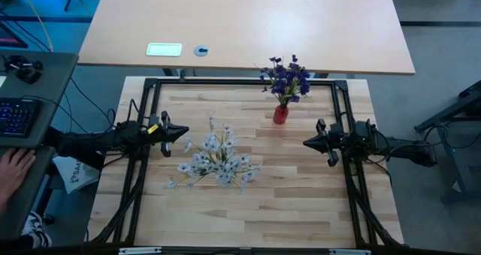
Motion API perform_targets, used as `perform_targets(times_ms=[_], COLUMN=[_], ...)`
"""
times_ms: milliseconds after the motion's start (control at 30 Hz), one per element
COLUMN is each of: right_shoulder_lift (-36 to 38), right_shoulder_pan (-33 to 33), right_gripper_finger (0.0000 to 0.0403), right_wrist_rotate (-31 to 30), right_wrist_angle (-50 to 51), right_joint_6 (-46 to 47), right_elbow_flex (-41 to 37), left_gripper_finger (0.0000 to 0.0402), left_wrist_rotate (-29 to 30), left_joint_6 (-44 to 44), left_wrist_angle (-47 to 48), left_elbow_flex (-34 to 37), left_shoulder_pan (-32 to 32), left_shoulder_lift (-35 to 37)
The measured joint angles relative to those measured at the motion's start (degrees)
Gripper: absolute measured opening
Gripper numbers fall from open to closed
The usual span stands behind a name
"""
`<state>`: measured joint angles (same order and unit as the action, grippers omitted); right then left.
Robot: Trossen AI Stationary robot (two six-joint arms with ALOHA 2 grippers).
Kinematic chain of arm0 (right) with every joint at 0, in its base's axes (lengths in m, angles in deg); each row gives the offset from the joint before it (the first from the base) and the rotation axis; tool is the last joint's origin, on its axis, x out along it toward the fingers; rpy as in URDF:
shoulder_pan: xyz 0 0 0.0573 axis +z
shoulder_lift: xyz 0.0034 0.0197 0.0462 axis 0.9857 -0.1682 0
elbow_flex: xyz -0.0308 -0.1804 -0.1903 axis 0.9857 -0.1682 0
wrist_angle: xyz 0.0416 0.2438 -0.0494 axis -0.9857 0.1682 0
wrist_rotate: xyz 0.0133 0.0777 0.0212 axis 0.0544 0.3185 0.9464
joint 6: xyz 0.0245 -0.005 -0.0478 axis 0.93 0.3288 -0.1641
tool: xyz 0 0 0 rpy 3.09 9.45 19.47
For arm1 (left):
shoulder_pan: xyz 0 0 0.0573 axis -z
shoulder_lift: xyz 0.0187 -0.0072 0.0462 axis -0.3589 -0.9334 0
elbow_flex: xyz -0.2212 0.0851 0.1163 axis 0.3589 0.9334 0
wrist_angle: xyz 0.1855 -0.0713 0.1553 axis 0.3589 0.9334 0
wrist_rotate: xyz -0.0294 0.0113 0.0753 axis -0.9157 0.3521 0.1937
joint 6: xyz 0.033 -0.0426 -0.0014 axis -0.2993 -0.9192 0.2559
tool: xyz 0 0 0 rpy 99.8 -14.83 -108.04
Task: Sort flowers into vase by color
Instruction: Return to Home Position
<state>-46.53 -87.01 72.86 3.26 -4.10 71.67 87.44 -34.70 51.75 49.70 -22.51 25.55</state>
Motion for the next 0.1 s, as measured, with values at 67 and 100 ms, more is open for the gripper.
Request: perform_targets(times_ms=[67,100], right_shoulder_lift=[0.0,0.0], right_shoulder_pan=[0.0,0.0], right_gripper_finger=[0.0,0.0], right_wrist_rotate=[0.0,0.0], right_wrist_angle=[0.0,0.0], right_joint_6=[0.0,0.0], right_elbow_flex=[0.0,0.0], left_gripper_finger=[0.0,0.0], left_wrist_rotate=[0.0,0.0], left_joint_6=[0.0,0.0], left_wrist_angle=[0.0,0.0], left_elbow_flex=[0.0,0.0], left_shoulder_pan=[0.0,0.0], left_shoulder_lift=[0.0,0.0])
